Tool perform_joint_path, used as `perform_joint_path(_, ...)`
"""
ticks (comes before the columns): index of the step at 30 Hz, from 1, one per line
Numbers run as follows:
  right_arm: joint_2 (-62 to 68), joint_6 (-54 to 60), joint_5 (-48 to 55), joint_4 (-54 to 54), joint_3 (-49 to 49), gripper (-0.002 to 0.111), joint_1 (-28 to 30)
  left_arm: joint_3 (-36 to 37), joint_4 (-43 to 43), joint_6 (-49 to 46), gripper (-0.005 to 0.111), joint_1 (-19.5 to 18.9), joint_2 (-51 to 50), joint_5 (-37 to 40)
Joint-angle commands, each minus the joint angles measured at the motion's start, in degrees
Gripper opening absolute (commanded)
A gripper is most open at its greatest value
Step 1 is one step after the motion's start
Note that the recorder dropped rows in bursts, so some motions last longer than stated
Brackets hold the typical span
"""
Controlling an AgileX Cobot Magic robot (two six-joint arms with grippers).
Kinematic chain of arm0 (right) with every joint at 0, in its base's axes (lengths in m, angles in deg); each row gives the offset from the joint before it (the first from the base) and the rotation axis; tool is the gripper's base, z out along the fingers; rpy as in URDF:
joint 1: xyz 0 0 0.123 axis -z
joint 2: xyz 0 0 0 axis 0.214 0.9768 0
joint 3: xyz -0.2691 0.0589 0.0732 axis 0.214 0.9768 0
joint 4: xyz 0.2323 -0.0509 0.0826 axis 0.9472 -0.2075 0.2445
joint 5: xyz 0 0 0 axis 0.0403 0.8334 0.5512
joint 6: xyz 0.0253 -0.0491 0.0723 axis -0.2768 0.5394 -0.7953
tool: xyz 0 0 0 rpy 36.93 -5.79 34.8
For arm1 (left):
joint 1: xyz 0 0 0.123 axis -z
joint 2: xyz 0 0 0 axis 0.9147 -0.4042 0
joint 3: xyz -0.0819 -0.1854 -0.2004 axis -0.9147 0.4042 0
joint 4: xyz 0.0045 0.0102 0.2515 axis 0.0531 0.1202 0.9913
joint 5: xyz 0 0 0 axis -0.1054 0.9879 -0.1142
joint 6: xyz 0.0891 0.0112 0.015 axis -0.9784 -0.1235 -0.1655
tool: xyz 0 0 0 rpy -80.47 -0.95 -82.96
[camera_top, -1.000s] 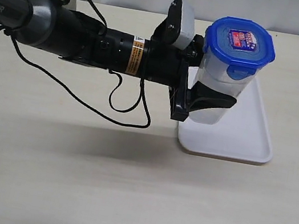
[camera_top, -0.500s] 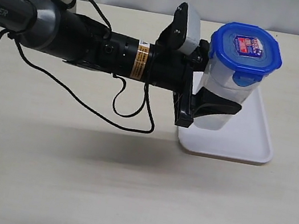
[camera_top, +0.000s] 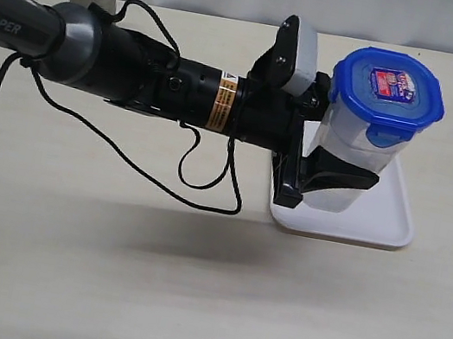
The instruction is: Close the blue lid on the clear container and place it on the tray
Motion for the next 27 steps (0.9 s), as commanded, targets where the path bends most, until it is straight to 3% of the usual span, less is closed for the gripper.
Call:
perform_joint_path(1,-0.3,-0.2,-0.7,-1.1,0.1,0.004,0.4,-0.5,-2.0,0.5,0.000,0.2,0.5,-2.1)
perform_joint_path(15,-0.3,1.0,-1.5,-1.4,0.1,0.004,0.4,-0.5,-2.0,-0.1,0.000,0.2,0.5,-2.1)
perform_joint_path(25,-0.3,20.8,-4.4,-5.8,0.1,0.004,0.4,-0.5,-2.0,-0.1,0.000,0.2,0.5,-1.9)
perform_joint_path(27,-0.3,20.4,-3.2,-5.3,0.1,0.004,0.4,-0.5,-2.0,-0.1,0.000,0.2,0.5,-1.9)
